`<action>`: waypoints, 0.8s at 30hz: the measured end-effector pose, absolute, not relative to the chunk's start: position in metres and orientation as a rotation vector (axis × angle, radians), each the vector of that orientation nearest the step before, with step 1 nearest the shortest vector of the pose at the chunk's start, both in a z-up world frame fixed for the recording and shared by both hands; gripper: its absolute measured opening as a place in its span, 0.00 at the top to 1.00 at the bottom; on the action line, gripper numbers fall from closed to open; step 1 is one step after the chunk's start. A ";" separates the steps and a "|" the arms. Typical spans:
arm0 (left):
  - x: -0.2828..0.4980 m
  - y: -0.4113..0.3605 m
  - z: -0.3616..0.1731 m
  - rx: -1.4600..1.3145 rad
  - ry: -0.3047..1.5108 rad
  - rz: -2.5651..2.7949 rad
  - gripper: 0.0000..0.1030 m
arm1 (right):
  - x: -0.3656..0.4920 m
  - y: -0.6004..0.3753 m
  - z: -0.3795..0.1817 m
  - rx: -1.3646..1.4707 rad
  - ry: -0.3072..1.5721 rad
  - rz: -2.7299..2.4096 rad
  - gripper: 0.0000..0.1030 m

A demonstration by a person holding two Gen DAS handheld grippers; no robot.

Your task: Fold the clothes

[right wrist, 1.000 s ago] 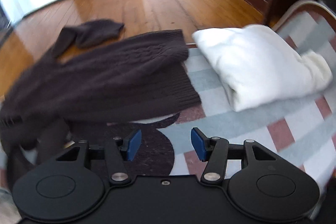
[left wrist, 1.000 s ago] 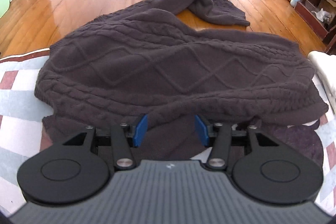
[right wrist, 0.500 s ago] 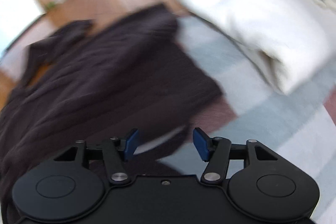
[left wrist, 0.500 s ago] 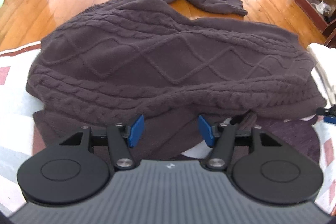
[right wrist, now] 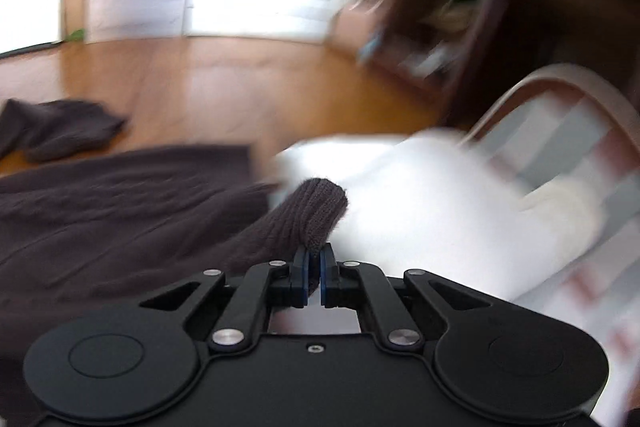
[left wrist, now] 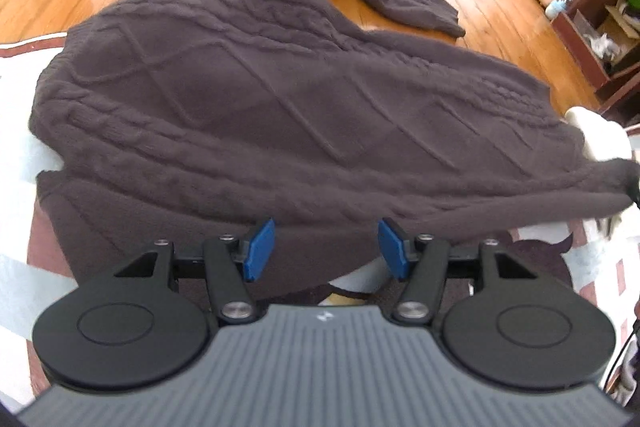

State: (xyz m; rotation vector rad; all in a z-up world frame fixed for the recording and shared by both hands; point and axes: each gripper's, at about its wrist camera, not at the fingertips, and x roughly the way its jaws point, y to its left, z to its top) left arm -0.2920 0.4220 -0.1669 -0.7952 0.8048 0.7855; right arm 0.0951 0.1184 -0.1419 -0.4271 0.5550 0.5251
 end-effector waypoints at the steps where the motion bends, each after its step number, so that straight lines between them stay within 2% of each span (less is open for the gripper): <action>1: -0.293 0.423 -0.165 -0.795 0.799 0.789 0.45 | 0.101 0.116 -0.149 -0.454 0.572 0.493 0.95; 4: -0.295 0.427 -0.167 -0.805 0.797 0.798 0.45 | 0.114 0.116 -0.176 -0.459 0.725 0.486 0.95; 6: -0.302 0.431 -0.166 -0.814 0.797 0.831 0.45 | 0.100 0.116 -0.175 -0.450 0.764 0.449 0.80; 8: -0.309 0.435 -0.165 -0.824 0.795 0.867 0.45 | 0.074 0.108 -0.162 -0.406 0.761 0.462 0.75; 9: -0.319 0.439 -0.162 -0.838 0.772 0.895 0.45 | 0.062 0.106 -0.157 -0.367 0.796 0.530 0.66; 11: -0.344 0.449 -0.153 -0.885 0.707 0.953 0.45 | 0.041 0.112 -0.155 -0.285 0.927 0.752 0.56; 16: -0.397 0.464 -0.153 -1.007 0.613 1.094 0.45 | -0.017 0.161 -0.163 -0.188 1.277 1.280 0.54; 18: -0.406 0.468 -0.162 -1.046 0.628 1.127 0.45 | -0.042 0.185 -0.168 -0.194 1.353 1.399 0.36; 19: -0.410 0.469 -0.167 -1.070 0.628 1.136 0.45 | -0.054 0.196 -0.171 -0.228 1.345 1.420 0.34; 22: -0.413 0.470 -0.171 -1.096 0.624 1.134 0.45 | -0.082 0.223 -0.182 -0.367 1.242 1.430 0.34; 23: -0.414 0.470 -0.172 -1.104 0.622 1.132 0.45 | -0.088 0.229 -0.186 -0.409 1.203 1.430 0.38; 24: -0.415 0.471 -0.173 -1.111 0.620 1.130 0.44 | -0.091 0.232 -0.189 -0.444 1.161 1.429 0.69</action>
